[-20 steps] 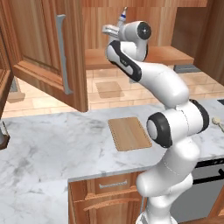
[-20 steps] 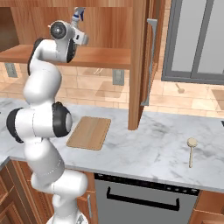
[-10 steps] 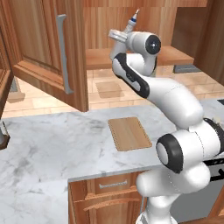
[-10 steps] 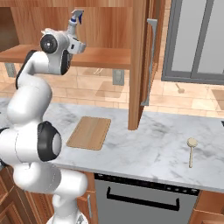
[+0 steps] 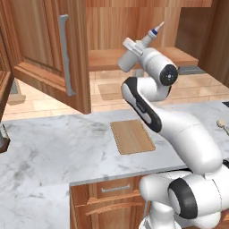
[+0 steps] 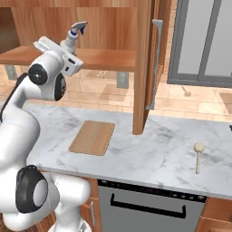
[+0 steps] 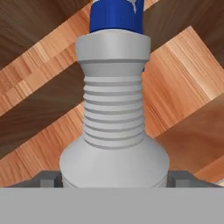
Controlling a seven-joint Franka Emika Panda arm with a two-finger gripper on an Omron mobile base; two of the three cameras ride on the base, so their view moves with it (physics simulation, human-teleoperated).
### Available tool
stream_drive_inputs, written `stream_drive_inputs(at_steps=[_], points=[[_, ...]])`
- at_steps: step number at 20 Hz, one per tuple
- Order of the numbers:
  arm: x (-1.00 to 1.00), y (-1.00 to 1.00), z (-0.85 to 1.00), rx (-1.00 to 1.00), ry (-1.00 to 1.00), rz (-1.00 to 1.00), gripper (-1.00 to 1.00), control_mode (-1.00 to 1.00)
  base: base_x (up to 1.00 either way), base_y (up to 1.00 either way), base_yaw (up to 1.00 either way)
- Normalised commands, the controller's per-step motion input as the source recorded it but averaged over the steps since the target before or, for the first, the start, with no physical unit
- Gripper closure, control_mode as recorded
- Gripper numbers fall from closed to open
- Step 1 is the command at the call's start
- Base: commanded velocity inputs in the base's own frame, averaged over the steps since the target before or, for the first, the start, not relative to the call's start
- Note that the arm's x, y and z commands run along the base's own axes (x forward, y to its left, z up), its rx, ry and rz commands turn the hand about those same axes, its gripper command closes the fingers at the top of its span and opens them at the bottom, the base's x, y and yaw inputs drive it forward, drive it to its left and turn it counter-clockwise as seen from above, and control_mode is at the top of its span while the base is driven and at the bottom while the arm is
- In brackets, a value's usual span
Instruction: Grab the spray bottle from the cabinet, then place it next to the cutting board for sanitizing. Then grab the dish brush from the countertop next to the sink and place it next to the cutting board.
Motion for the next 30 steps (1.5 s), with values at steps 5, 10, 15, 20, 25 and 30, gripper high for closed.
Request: stream_drive_inputs(at_steps=[5,10,15,20,25,30], points=[[-1.0,-0.13,0.04,-0.06,-0.01,0.0,1.0,-1.0,0.0,0.0,0.0],[-0.71,-0.24,-0.17,-0.22,0.02,0.01,1.0,-1.0,0.0,0.0,0.0],[-0.14,-0.42,-0.4,-0.25,0.07,0.13,1.0,-1.0,0.0,0.0,0.0],[0.11,-0.26,-0.63,-0.29,0.07,0.2,1.0,-1.0,0.0,0.0,0.0],[0.4,-0.1,-0.84,-0.26,0.0,0.27,1.0,-1.0,0.0,0.0,0.0],[0.54,-0.03,-0.63,-0.22,0.01,0.28,1.0,-1.0,0.0,0.0,0.0]])
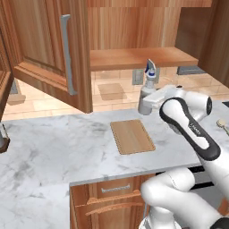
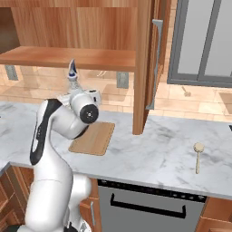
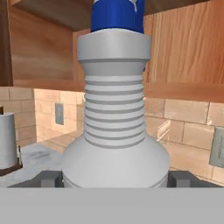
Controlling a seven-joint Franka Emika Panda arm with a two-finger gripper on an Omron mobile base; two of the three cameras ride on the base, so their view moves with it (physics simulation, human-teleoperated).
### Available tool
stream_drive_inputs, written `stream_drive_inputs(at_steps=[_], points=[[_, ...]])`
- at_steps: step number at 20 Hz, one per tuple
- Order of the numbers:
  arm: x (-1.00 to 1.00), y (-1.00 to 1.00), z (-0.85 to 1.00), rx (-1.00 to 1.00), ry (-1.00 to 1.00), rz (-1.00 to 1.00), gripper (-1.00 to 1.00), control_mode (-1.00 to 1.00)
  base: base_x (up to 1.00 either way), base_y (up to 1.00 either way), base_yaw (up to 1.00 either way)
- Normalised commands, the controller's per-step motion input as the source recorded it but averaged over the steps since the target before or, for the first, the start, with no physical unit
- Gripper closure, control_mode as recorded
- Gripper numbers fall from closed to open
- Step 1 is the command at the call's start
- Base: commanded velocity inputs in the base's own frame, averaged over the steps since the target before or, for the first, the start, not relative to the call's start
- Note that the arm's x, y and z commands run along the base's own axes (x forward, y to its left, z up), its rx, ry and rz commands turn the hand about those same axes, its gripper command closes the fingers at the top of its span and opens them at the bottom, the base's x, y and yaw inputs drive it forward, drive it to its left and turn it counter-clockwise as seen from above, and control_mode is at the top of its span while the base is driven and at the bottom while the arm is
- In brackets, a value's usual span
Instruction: Grab the spray bottle from the cabinet, then place it next to the cutting board for sanitizing. Then grab the dish brush from the countertop next to the sink and place it next to the cutting board.
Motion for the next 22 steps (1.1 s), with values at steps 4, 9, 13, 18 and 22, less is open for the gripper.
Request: stream_drive_inputs(at_steps=[4,9,13,18,22], points=[[0.66,-0.09,-0.51,-0.16,0.0,0.2,1.0,-1.0,0.0,0.0,0.0],[0.69,-0.03,-0.49,-0.03,-0.08,0.07,1.0,-1.0,0.0,0.0,0.0],[0.76,-0.09,-0.32,0.0,0.0,0.02,1.0,-1.0,0.0,0.0,0.0],[0.58,-0.29,-0.25,0.01,0.0,0.01,1.0,-1.0,0.0,0.0,0.0],[0.32,-0.3,-0.31,0.02,0.0,0.0,1.0,-1.0,0.0,0.0,0.0]])
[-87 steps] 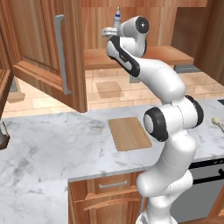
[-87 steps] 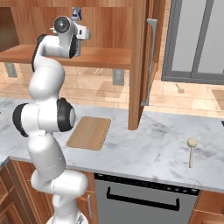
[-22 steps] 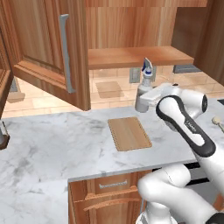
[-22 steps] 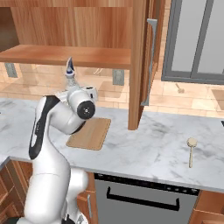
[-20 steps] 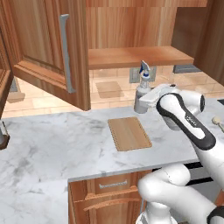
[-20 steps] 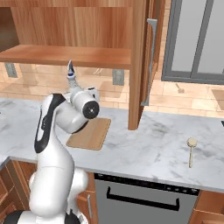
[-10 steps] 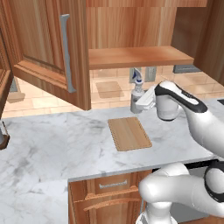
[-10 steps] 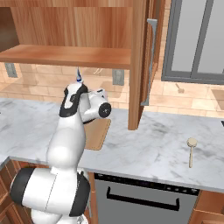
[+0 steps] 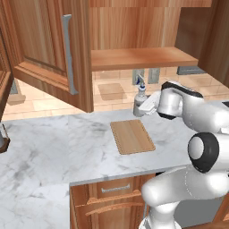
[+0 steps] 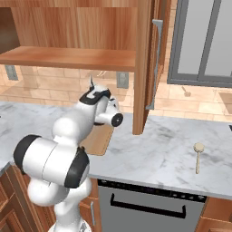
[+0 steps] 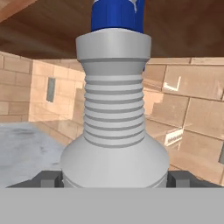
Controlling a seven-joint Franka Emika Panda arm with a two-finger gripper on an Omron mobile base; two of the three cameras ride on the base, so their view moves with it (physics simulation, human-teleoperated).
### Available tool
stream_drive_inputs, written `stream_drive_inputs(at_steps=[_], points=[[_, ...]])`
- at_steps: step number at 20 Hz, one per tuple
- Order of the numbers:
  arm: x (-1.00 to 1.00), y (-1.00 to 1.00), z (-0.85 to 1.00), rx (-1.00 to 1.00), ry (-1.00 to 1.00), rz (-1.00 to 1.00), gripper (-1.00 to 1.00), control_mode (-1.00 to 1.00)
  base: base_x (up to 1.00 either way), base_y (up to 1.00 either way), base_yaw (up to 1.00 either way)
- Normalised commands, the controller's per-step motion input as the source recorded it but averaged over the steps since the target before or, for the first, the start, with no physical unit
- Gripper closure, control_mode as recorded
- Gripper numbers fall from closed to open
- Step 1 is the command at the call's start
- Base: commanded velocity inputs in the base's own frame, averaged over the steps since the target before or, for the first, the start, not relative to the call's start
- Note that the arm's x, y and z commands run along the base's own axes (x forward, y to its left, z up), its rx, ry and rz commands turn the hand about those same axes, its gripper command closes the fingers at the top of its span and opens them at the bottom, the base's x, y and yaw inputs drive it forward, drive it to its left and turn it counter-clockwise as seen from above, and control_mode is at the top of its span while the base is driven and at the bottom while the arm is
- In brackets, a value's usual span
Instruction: Grab the spray bottle from the cabinet, then place it next to the cutting board for sanitizing. Then grab the dish brush from the countertop next to the sink and place it next to the cutting board.
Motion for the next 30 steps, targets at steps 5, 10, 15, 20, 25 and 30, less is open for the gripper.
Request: stream_drive_inputs(at_steps=[5,10,15,20,25,30], points=[[0.19,-0.44,-0.18,0.0,0.04,0.0,1.0,-1.0,0.0,0.0,0.0],[0.11,-0.48,-0.16,0.05,0.07,0.0,1.0,-1.0,0.0,0.0,0.0],[0.05,-0.42,-0.05,0.1,0.09,0.0,1.0,-1.0,0.0,0.0,0.0],[0.0,-0.22,-0.02,0.01,0.05,0.0,1.0,-1.0,0.0,0.0,0.0],[0.02,-0.01,-0.08,-0.05,0.0,0.0,1.0,-1.0,0.0,0.0,0.0],[0.0,-0.07,-0.07,-0.05,0.0,0.0,1.0,-1.0,0.0,0.0,0.0]])
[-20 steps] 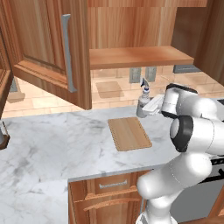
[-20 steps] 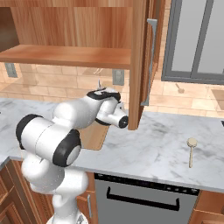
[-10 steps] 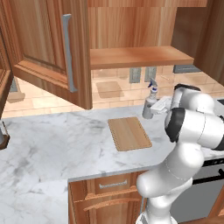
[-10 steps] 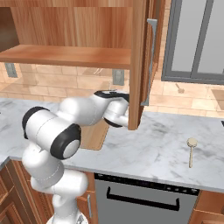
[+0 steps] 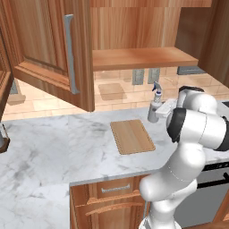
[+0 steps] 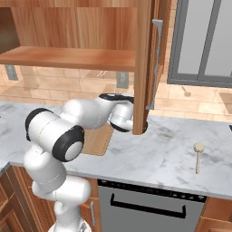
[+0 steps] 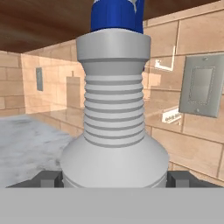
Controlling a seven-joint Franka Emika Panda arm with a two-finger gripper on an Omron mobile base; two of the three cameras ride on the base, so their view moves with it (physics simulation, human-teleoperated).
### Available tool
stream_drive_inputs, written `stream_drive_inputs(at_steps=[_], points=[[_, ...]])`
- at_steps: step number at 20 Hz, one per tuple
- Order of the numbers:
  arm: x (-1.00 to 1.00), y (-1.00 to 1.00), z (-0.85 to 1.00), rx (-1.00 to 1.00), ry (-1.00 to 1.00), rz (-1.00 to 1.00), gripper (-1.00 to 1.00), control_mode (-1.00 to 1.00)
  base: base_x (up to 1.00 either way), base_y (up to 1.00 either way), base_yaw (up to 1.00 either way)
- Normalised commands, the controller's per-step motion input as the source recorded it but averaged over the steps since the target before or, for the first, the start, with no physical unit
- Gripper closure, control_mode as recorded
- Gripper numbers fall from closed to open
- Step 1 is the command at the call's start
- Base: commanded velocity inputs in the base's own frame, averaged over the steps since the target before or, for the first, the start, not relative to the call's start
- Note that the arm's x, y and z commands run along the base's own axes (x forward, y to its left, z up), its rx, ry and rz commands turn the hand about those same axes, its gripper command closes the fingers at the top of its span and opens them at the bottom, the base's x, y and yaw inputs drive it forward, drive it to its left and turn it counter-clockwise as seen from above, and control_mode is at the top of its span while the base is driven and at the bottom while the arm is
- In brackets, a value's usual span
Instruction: Grab the spray bottle from the cabinet, then place it next to the cutting board for sanitizing. Then grab the dish brush from the countertop next to the sink and place it next to the cutting board.
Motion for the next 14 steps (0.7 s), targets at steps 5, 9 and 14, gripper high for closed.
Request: stream_drive_inputs(at_steps=[5,9,14], points=[[0.0,-0.04,-0.17,-0.03,0.0,0.0,1.0,-1.0,0.0,0.0,0.0],[0.0,-0.09,-0.21,0.01,0.06,0.0,1.0,-1.0,0.0,0.0,0.0],[0.0,-0.02,-0.29,0.0,0.07,0.0,1.0,-1.0,0.0,0.0,0.0]])
